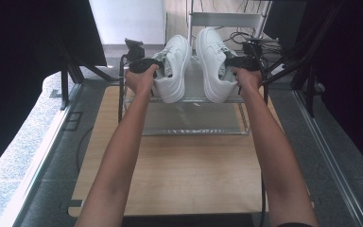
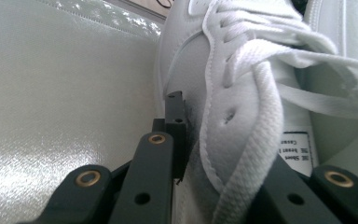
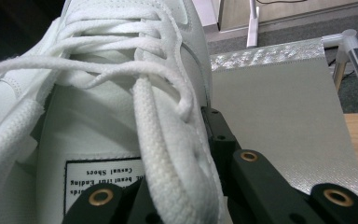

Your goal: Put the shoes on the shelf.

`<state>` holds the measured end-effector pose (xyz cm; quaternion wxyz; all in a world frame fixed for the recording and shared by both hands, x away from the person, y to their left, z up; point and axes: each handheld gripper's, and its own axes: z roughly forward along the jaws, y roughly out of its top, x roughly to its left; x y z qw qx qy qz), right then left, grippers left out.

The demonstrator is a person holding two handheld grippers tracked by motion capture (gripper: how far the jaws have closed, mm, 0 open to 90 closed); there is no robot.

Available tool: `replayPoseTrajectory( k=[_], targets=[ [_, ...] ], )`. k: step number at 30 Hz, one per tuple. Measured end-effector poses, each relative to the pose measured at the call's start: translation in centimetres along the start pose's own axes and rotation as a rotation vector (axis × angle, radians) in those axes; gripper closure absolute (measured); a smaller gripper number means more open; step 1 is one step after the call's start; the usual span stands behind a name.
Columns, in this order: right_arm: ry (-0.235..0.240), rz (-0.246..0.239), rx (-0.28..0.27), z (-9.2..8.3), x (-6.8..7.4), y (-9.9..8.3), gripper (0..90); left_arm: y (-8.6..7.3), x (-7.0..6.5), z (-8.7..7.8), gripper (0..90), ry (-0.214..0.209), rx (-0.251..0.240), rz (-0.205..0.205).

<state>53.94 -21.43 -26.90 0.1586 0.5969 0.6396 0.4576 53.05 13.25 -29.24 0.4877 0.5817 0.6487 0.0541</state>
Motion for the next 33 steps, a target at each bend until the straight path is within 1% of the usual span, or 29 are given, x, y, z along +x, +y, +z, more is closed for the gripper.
replayPoseTrajectory(
  k=[2, 4, 6, 9, 11, 12, 13, 15, 17, 19, 20, 21, 23, 24, 28, 29, 31, 33],
  targets=[
    [0.0, 0.014, 0.001, 0.3, 0.0, 0.0, 86.2, 0.1, 0.0, 0.2, 82.1, -0.005, -0.001, -0.006],
    [-0.007, 0.033, 0.005, 0.6, -0.1, 0.1, 86.2, 0.2, -0.1, 0.3, 82.1, -0.003, -0.002, -0.002],
    [-0.021, 0.039, 0.015, 1.0, 0.0, 0.3, 85.9, 0.3, -0.3, 0.5, 81.9, -0.001, -0.004, 0.004],
    [-0.037, 0.03, 0.024, 1.3, 0.3, 0.5, 85.3, 0.4, -0.7, 0.8, 81.8, -0.008, 0.003, 0.01],
    [-0.043, 0.026, 0.026, 1.6, 0.6, 0.6, 84.7, 0.4, -1.1, 1.0, 81.1, 0.008, -0.004, 0.016],
    [-0.051, 0.034, 0.028, 1.8, 0.7, 0.6, 84.5, 0.4, -1.2, 1.1, 81.0, 0.015, -0.003, 0.018],
    [-0.052, 0.037, 0.024, 2.0, 0.6, 0.5, 84.1, 0.4, -1.2, 1.3, 80.8, 0.022, 0.006, 0.021],
    [-0.054, 0.059, 0.019, 2.3, 0.6, 0.5, 83.0, 0.4, -1.1, 1.7, 79.5, 0.027, 0.021, 0.014],
    [-0.071, 0.056, 0.02, 2.6, 0.7, 0.4, 81.2, 0.2, -1.2, 2.2, 77.1, 0.025, 0.02, 0.018],
    [-0.086, 0.049, 0.028, 3.1, 0.8, 0.2, 80.0, 0.1, -1.6, 2.6, 73.6, 0.014, 0.02, 0.03],
    [-0.103, 0.035, 0.03, 3.3, 0.8, 0.1, 79.7, 0.0, -2.0, 2.8, 72.2, 0.024, 0.019, 0.042],
    [-0.099, 0.031, 0.033, 3.5, 0.7, 0.1, 77.6, 0.0, -2.3, 3.0, 70.8, 0.025, 0.015, 0.052],
    [-0.056, 0.054, 0.018, 3.6, 0.2, 0.0, 70.4, 0.0, -2.4, 3.0, 67.0, 0.011, 0.01, 0.051],
    [-0.044, 0.054, 0.017, 3.5, 0.3, 0.1, 67.4, 0.0, -2.4, 3.1, 65.5, 0.001, 0.01, 0.044],
    [-0.023, 0.052, -0.003, 3.0, 0.7, 0.1, 56.0, 0.2, -2.3, 2.8, 57.0, -0.034, 0.019, 0.033],
    [-0.016, 0.053, -0.013, 2.7, 0.8, 0.2, 55.2, 0.2, -2.2, 2.7, 54.0, -0.04, 0.023, 0.033],
    [-0.001, 0.035, -0.039, 2.0, 1.0, 0.4, 52.6, 0.2, -2.3, 2.4, 48.7, -0.073, 0.012, 0.02],
    [0.012, 0.018, -0.052, 1.4, 1.3, 0.5, 49.2, 0.3, -2.5, 1.6, 48.1, -0.1, -0.014, 0.014]
  ],
)
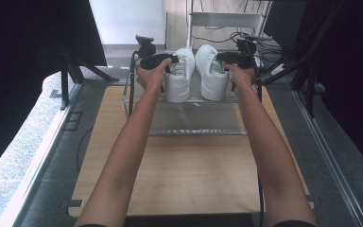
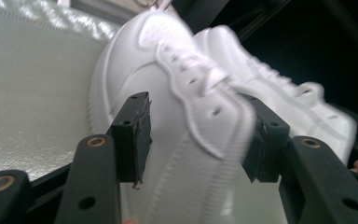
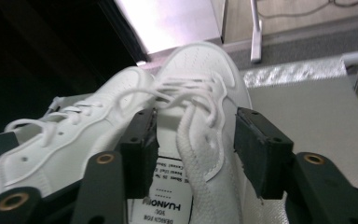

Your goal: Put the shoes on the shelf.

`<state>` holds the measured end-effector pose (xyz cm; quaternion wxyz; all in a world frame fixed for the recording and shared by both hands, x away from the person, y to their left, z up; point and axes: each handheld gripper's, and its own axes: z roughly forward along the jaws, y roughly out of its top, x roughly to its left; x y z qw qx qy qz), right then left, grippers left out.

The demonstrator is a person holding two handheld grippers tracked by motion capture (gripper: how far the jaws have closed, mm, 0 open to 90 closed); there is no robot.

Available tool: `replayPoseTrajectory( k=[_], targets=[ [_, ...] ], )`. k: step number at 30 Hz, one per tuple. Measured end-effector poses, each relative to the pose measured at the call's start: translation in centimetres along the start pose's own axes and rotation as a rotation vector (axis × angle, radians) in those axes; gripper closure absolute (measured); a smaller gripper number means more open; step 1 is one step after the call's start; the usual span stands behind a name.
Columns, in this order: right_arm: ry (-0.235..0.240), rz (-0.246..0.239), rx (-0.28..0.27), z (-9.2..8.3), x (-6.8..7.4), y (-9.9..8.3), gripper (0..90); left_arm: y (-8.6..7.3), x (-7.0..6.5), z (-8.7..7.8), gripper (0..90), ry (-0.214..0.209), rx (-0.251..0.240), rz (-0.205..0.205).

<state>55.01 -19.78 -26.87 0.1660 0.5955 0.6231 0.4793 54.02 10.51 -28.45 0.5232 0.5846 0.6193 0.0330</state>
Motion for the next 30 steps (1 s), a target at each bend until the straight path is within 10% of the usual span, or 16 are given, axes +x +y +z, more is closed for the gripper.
replayPoseTrajectory(
  k=[7, 17, 30],
  targets=[
    [0.071, -0.081, -0.085, -3.6, 0.4, 0.2, 53.7, 0.4, -0.1, -3.8, 47.4, -0.046, -0.044, 0.038],
    [0.051, -0.217, -0.101, -8.0, -0.3, -1.6, 79.7, -1.7, 0.8, -8.1, 78.9, -0.014, -0.017, 0.194],
    [-0.029, -0.317, 0.074, -5.3, -2.4, -5.2, 90.0, -5.8, 2.9, -6.5, 87.4, -0.004, 0.109, 0.269]
  ],
)
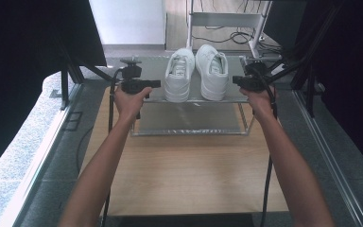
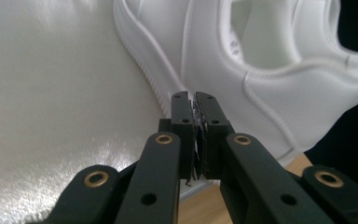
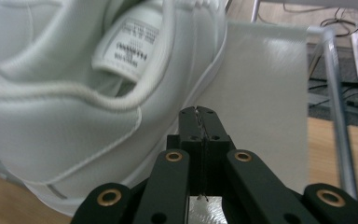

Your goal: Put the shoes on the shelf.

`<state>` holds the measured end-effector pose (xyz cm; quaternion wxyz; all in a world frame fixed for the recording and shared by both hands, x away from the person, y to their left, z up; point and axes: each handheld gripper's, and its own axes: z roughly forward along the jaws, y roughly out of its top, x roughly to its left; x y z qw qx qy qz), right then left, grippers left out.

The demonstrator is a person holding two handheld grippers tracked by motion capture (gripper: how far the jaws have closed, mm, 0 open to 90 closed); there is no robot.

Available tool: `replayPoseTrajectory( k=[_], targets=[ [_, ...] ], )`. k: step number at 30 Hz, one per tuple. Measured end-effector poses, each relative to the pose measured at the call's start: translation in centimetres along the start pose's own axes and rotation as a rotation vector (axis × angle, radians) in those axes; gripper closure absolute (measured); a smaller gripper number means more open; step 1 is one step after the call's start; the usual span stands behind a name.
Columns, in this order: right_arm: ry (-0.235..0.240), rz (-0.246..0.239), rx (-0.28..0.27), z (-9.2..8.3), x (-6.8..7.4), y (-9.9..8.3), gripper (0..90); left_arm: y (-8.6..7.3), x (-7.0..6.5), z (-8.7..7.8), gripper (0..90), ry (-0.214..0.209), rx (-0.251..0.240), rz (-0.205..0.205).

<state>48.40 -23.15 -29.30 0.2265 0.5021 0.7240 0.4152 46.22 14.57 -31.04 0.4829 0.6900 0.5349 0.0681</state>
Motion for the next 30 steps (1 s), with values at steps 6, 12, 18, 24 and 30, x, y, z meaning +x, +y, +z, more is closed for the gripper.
replayPoseTrajectory(
  k=[6, 12, 18, 24, 30],
  targets=[
    [0.02, -0.016, 0.04, 1.5, 0.7, -1.1, 90.0, -1.0, 0.0, 1.2, 87.7, -0.029, 0.054, 0.025],
    [0.018, -0.029, 0.052, 2.1, 0.9, -1.6, 90.0, -1.1, -0.2, 1.4, 89.0, -0.029, 0.047, 0.019],
    [0.053, -0.026, 0.019, 2.0, 1.6, -1.4, 90.0, -1.1, -0.9, 1.9, 90.0, -0.056, 0.047, 0.003],
    [0.042, -0.061, 0.035, 2.1, 2.7, -1.1, 90.0, -1.0, -1.6, 2.7, 90.0, -0.067, 0.045, -0.003],
    [0.049, -0.047, 0.026, 2.3, 2.4, -1.4, 90.0, -1.1, -1.5, 2.9, 89.9, -0.065, 0.038, -0.013]
  ],
)
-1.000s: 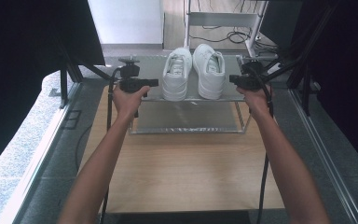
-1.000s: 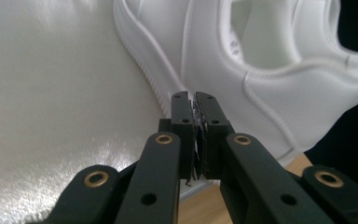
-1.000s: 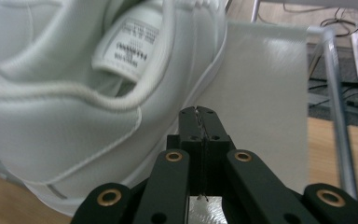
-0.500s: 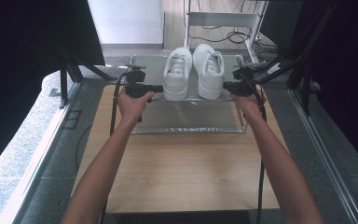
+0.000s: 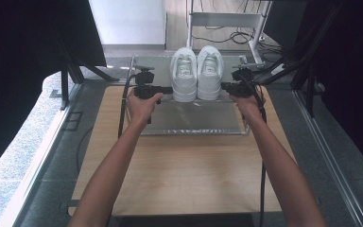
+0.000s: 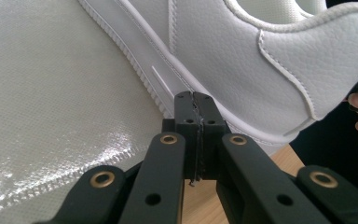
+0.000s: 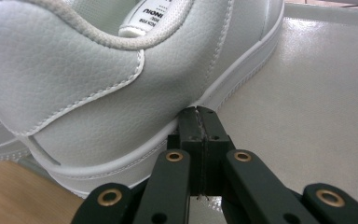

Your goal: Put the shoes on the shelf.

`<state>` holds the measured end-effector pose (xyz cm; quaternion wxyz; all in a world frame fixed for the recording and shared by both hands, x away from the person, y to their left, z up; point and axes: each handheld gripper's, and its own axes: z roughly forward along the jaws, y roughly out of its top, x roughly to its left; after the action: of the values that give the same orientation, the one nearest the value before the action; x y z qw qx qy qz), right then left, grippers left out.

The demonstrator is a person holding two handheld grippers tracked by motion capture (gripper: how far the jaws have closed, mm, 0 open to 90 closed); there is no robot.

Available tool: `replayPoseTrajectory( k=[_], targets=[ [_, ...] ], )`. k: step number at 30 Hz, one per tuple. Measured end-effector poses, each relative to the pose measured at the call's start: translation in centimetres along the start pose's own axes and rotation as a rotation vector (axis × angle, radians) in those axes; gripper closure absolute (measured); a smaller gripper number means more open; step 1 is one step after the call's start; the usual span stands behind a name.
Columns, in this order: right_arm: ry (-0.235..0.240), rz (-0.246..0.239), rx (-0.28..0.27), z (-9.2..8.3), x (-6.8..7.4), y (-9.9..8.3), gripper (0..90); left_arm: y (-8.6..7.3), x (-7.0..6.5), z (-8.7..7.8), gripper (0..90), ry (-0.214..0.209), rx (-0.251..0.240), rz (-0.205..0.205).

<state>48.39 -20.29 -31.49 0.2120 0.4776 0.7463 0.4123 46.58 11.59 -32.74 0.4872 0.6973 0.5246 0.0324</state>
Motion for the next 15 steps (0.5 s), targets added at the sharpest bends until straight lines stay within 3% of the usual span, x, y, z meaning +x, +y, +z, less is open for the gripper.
replayPoseTrajectory(
  k=[4, 15],
  targets=[
    [0.004, -0.023, 0.005, -0.09, 0.01, -0.03, 90.0, -0.1, 0.35, 0.13, 89.0, -0.012, -0.008, -0.014],
    [0.019, -0.012, -0.005, -0.09, -0.27, -0.18, 89.0, -0.04, 0.33, 0.08, 87.7, -0.006, -0.004, -0.004]
  ],
)
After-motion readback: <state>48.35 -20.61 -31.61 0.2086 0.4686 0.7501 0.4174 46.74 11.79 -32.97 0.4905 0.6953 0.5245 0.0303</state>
